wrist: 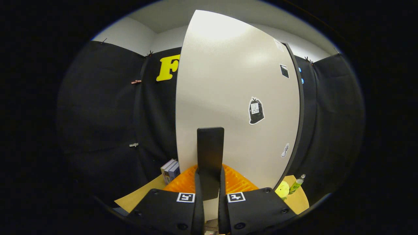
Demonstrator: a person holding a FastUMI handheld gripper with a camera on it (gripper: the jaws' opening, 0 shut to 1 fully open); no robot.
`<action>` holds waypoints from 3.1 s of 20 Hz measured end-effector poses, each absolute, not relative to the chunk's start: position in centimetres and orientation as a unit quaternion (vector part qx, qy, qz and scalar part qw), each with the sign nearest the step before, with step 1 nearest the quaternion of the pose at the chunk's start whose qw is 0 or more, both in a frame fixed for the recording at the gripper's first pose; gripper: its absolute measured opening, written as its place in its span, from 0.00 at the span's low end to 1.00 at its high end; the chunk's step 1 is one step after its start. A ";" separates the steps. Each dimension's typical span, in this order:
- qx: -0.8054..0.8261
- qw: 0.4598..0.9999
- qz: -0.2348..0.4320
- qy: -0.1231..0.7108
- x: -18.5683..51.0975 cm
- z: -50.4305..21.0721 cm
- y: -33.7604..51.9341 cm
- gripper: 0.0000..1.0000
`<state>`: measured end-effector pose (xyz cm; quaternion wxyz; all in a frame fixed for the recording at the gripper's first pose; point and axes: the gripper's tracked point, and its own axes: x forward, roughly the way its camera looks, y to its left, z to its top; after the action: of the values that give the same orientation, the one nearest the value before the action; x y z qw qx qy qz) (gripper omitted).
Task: Open the shoe cabinet door, grab the shoes and put them into the shoe cabinet, then close the shoe cabinet door.
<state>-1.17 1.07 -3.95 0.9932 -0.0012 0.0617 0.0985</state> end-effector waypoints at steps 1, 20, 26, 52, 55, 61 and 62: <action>-0.004 0.992 0.106 0.062 -2.1 -4.0 0.3 0.21; -0.003 0.997 0.043 0.057 -8.9 -2.9 -16.5 0.19; 0.004 0.998 0.011 0.055 -9.1 -2.9 -19.6 0.14; 0.000 0.999 0.044 0.021 -13.9 -2.7 -13.6 0.13; 0.017 0.996 0.070 0.044 -12.6 -5.3 -10.0 0.13; 0.023 0.989 0.079 0.126 -8.5 -16.5 -2.2 0.13; 0.021 0.987 0.075 0.137 -7.9 -18.5 -1.2 0.13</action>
<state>-7.93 -1.19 -18.52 0.9874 0.0212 0.1374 0.0751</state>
